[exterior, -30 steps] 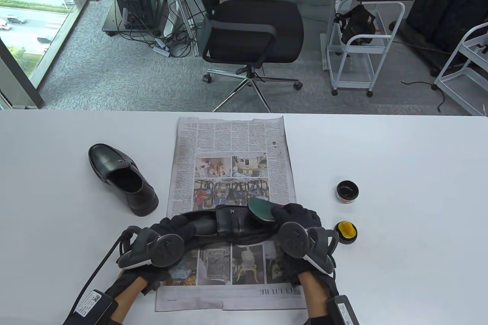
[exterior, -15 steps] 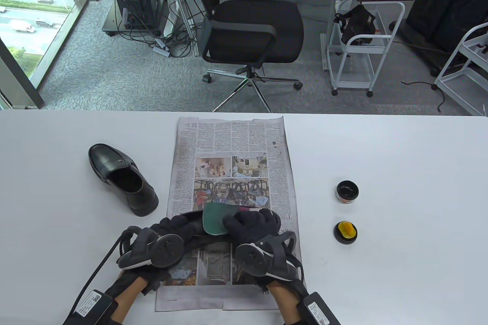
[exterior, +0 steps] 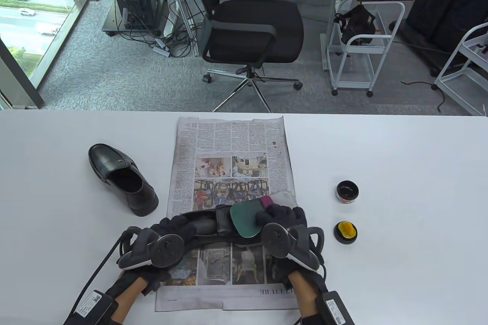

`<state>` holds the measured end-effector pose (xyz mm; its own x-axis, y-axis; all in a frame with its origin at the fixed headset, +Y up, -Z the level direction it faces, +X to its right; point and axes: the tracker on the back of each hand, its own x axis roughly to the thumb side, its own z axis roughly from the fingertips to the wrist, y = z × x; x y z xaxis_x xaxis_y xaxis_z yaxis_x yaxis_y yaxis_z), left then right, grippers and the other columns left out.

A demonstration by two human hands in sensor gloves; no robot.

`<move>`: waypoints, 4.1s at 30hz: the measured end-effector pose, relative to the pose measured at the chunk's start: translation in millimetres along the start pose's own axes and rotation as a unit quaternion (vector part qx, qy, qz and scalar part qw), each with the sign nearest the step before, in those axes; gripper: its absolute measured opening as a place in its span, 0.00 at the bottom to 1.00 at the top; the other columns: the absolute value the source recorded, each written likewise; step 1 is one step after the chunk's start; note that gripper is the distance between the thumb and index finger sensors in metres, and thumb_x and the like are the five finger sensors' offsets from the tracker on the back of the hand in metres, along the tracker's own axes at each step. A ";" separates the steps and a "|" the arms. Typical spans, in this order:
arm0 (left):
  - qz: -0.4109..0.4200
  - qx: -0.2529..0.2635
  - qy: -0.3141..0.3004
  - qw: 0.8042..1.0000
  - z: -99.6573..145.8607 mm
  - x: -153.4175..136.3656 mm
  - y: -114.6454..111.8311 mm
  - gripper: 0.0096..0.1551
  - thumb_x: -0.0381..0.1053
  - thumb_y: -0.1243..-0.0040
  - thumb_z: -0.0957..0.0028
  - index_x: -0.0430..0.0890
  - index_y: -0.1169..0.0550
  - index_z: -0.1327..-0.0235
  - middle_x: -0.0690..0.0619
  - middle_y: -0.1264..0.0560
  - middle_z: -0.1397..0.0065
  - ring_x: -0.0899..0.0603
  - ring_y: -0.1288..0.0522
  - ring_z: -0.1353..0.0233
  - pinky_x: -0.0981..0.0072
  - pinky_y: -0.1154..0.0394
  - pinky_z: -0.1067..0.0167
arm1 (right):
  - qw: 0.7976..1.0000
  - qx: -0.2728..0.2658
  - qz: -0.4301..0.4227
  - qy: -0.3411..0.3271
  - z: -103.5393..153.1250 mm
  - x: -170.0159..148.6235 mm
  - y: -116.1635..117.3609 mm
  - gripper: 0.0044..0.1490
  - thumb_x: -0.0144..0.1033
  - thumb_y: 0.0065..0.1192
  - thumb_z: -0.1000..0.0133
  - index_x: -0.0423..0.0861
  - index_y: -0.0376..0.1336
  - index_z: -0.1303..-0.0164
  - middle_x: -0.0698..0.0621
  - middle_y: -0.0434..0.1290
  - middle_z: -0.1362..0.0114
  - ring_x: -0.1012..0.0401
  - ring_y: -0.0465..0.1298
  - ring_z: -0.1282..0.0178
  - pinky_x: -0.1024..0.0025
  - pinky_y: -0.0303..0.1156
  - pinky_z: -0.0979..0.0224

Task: Dip and apply built-in sponge shoe polish on shoes

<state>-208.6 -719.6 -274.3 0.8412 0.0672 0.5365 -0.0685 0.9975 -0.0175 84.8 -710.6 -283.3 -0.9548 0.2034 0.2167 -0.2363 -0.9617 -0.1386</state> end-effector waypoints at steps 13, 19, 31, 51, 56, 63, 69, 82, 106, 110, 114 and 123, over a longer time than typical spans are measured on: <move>0.000 -0.001 -0.001 1.000 -0.2 0.2 -0.6 0.24 0.60 0.49 0.37 0.49 0.27 0.35 0.49 0.33 0.28 0.30 0.24 0.39 0.38 0.26 0.40 | 0.994 -0.108 -0.037 0.000 13.5 17.7 -31.6 0.27 0.34 0.64 0.50 0.49 0.68 0.39 0.43 0.75 0.41 0.48 0.80 0.48 0.36 0.68 0.32; -0.001 -0.001 0.001 1.000 -0.3 0.4 -0.8 0.24 0.60 0.49 0.37 0.49 0.27 0.35 0.49 0.33 0.28 0.30 0.24 0.39 0.38 0.26 0.40 | 0.988 -0.108 -0.044 -0.099 18.8 53.0 -19.7 0.26 0.35 0.63 0.50 0.51 0.66 0.39 0.44 0.71 0.40 0.49 0.76 0.46 0.37 0.66 0.30; 0.001 -0.002 0.001 1.000 -0.2 0.3 -1.2 0.24 0.60 0.49 0.37 0.49 0.27 0.35 0.49 0.33 0.28 0.30 0.24 0.38 0.38 0.26 0.40 | 0.990 0.090 -0.038 -0.104 9.2 41.8 1.7 0.24 0.27 0.65 0.51 0.55 0.69 0.44 0.41 0.62 0.25 0.37 0.64 0.26 0.29 0.55 0.25; 0.002 -0.001 0.002 1.000 -0.2 0.0 -1.8 0.24 0.60 0.49 0.37 0.49 0.27 0.35 0.49 0.34 0.28 0.30 0.24 0.39 0.37 0.26 0.40 | 0.991 -0.133 -0.006 -0.015 10.5 29.9 -24.6 0.26 0.33 0.64 0.50 0.50 0.65 0.40 0.43 0.74 0.39 0.47 0.78 0.45 0.35 0.66 0.31; 0.002 -0.002 0.002 1.000 -0.2 0.0 -2.0 0.24 0.60 0.49 0.37 0.49 0.27 0.36 0.49 0.34 0.28 0.29 0.25 0.39 0.37 0.26 0.40 | 0.981 -0.139 0.054 -0.125 12.6 64.7 -12.1 0.27 0.37 0.61 0.49 0.50 0.62 0.39 0.45 0.70 0.37 0.44 0.73 0.36 0.29 0.57 0.28; 0.003 -0.002 0.002 1.000 -0.2 0.1 -2.2 0.23 0.60 0.49 0.37 0.49 0.27 0.36 0.49 0.34 0.28 0.29 0.25 0.39 0.37 0.26 0.40 | 0.970 -0.061 0.113 -0.206 10.8 68.9 10.8 0.27 0.29 0.62 0.50 0.56 0.63 0.40 0.49 0.73 0.32 0.46 0.76 0.30 0.37 0.65 0.26; 0.003 -0.002 0.002 1.000 -0.2 0.1 -2.3 0.23 0.60 0.49 0.37 0.49 0.27 0.36 0.49 0.34 0.28 0.29 0.25 0.39 0.37 0.26 0.40 | 0.981 -0.044 0.119 -0.149 5.1 49.2 11.4 0.26 0.26 0.63 0.51 0.56 0.65 0.42 0.49 0.73 0.32 0.45 0.75 0.31 0.36 0.63 0.26; 0.003 -0.002 0.002 1.000 -0.2 0.1 -2.3 0.24 0.60 0.50 0.37 0.49 0.27 0.36 0.49 0.34 0.28 0.29 0.25 0.38 0.37 0.26 0.40 | 0.991 -0.116 0.061 0.001 7.1 13.0 -26.7 0.26 0.34 0.65 0.51 0.51 0.66 0.41 0.45 0.73 0.39 0.44 0.75 0.39 0.33 0.63 0.28; 0.004 -0.004 0.000 1.000 -0.4 -0.2 -2.7 0.24 0.60 0.50 0.37 0.49 0.27 0.35 0.49 0.34 0.28 0.29 0.25 0.38 0.36 0.26 0.40 | 0.993 0.081 0.054 -0.062 7.8 31.2 -5.5 0.25 0.28 0.66 0.51 0.54 0.66 0.43 0.44 0.72 0.32 0.42 0.74 0.33 0.33 0.62 0.26; 0.004 -0.005 0.001 1.000 -0.4 -0.3 -2.8 0.24 0.60 0.50 0.37 0.49 0.27 0.35 0.49 0.34 0.27 0.29 0.25 0.38 0.36 0.26 0.40 | 0.997 0.050 0.062 -0.009 6.0 10.9 -12.3 0.24 0.27 0.66 0.51 0.54 0.67 0.44 0.44 0.73 0.32 0.42 0.76 0.34 0.34 0.64 0.27; 0.004 -0.004 0.000 1.000 -0.5 -0.4 -2.9 0.24 0.60 0.50 0.37 0.49 0.27 0.35 0.49 0.34 0.27 0.29 0.25 0.39 0.36 0.26 0.40 | 0.999 0.024 0.014 0.043 5.3 -5.0 -18.7 0.25 0.27 0.64 0.50 0.53 0.65 0.42 0.43 0.70 0.36 0.45 0.75 0.39 0.34 0.63 0.28; 0.004 -0.005 -0.001 1.000 -0.6 -0.7 -3.0 0.24 0.60 0.50 0.37 0.49 0.27 0.35 0.49 0.34 0.28 0.29 0.25 0.39 0.37 0.26 0.40 | 0.990 -0.084 -0.094 0.062 11.8 16.7 -20.9 0.25 0.28 0.62 0.49 0.52 0.63 0.41 0.42 0.68 0.37 0.45 0.75 0.43 0.34 0.65 0.31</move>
<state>-208.7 -722.7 -275.1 0.8395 0.0746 0.5382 -0.0699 0.9971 -0.0290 75.9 -689.2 -265.4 -0.9038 0.4062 0.1344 -0.4278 -0.8632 -0.2681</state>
